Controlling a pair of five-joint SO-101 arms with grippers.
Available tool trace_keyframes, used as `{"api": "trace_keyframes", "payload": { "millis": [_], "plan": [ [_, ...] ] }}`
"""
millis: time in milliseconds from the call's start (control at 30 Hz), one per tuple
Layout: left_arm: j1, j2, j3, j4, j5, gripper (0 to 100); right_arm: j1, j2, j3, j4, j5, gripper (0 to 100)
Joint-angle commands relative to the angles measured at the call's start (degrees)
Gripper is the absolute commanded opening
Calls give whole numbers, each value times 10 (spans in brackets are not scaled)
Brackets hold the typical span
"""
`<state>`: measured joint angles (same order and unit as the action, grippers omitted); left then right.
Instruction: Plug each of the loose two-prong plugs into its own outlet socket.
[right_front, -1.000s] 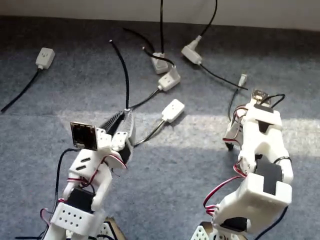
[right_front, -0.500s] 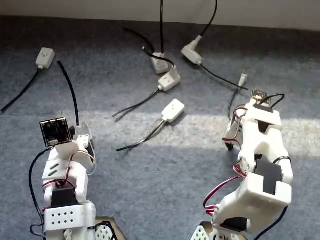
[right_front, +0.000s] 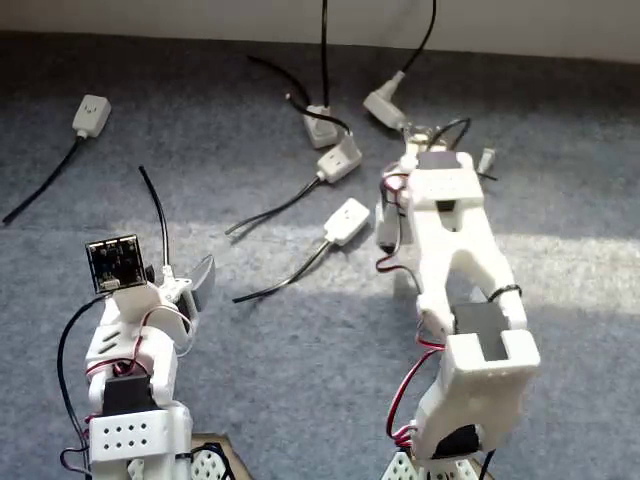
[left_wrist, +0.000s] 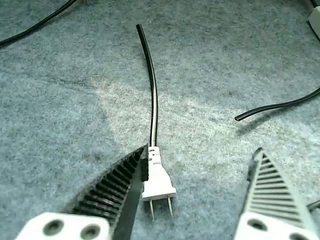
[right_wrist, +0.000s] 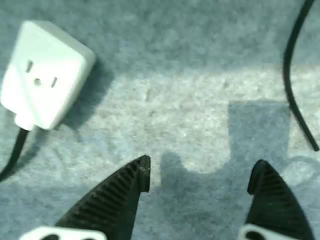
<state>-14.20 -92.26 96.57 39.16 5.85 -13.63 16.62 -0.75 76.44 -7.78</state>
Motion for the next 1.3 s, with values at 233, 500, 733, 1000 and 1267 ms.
{"api": "trace_keyframes", "payload": {
  "millis": [233, 500, 733, 1000, 1267],
  "plan": [
    [-4, -7, 10, 4, -2, 312, -102, 106, -99, -96, -72, 314],
    [-4, -7, 10, 4, -2, 312, -134, 177, -222, -100, -72, 314],
    [-4, -7, 10, 4, -2, 312, -168, 180, -309, -68, -72, 314],
    [-4, -7, 10, 4, -2, 312, -183, 244, -324, -135, -72, 314],
    [-4, -7, 10, 4, -2, 312, -122, 308, -369, -113, -71, 306]
  ]
}}
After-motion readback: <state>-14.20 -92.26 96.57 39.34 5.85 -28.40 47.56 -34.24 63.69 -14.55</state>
